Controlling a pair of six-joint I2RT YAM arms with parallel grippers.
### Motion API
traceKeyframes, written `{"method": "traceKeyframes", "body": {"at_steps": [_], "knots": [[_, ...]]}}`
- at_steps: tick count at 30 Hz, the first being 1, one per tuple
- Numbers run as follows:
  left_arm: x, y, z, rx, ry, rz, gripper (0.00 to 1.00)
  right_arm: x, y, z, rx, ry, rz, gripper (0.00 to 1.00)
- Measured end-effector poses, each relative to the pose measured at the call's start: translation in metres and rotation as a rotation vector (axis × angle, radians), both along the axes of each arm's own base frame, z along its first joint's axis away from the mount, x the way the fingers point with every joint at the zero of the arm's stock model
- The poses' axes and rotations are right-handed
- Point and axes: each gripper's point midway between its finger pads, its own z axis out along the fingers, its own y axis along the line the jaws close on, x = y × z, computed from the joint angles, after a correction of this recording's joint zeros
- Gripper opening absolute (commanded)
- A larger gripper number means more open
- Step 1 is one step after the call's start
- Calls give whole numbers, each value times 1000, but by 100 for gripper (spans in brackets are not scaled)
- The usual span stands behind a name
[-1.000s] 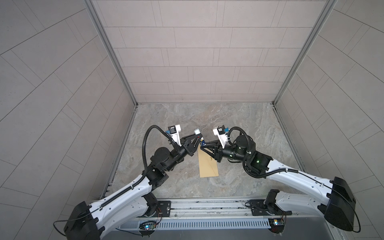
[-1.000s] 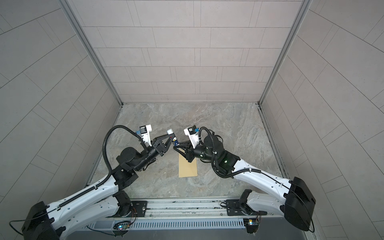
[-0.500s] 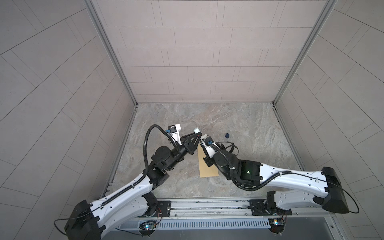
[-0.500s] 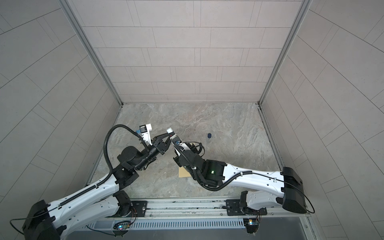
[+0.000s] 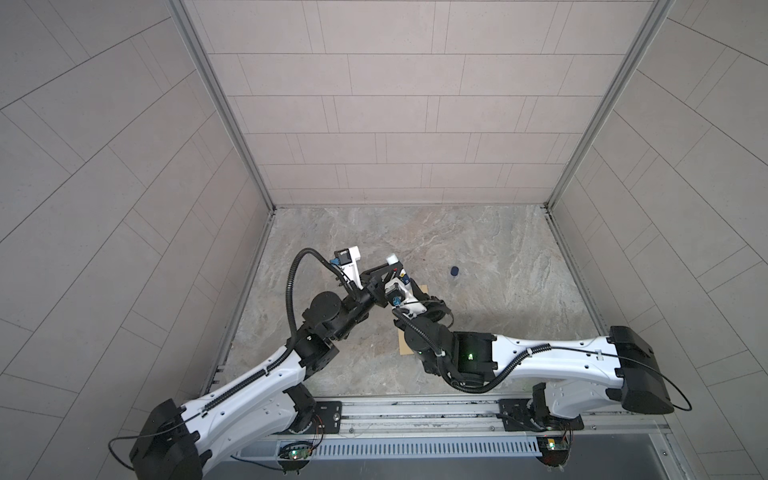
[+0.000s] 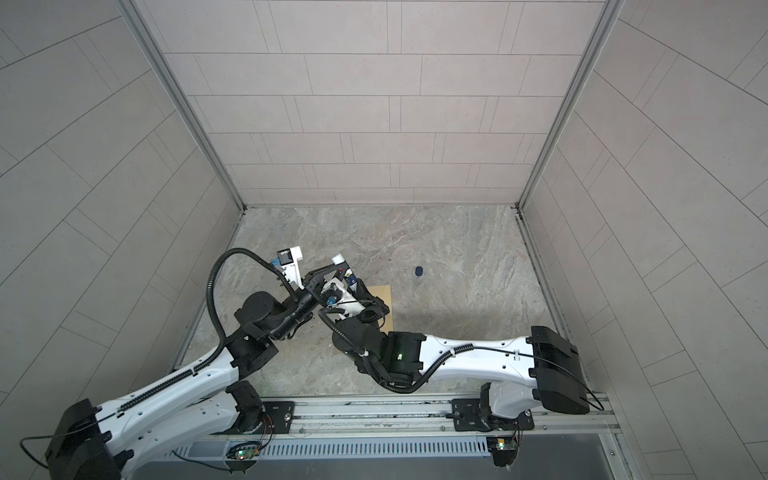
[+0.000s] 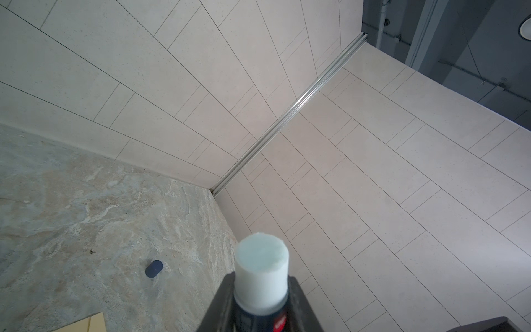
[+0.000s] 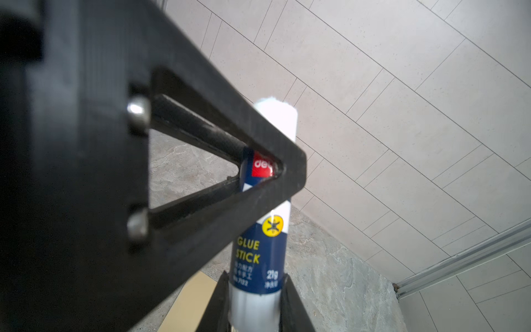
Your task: Place the letter into the envelope and seal it
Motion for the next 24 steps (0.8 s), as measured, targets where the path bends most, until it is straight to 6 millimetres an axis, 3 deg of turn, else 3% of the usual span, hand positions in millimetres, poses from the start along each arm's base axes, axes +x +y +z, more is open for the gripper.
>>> {"method": "traceKeyframes", "body": {"at_steps": [4, 10, 15, 24], "knots": [[0, 0, 2, 3, 1, 1, 0, 1, -2, -1, 40, 33, 56, 30], [2, -1, -16, 83, 40, -1, 0, 0, -18, 5, 248, 165, 312, 73], [1, 1, -21, 107, 52, -7, 0, -5, -32, 10, 420, 267, 478, 81], [-3, -3, -13, 94, 37, -47, 0, -11, -24, -8, 638, 534, 716, 79]]}}
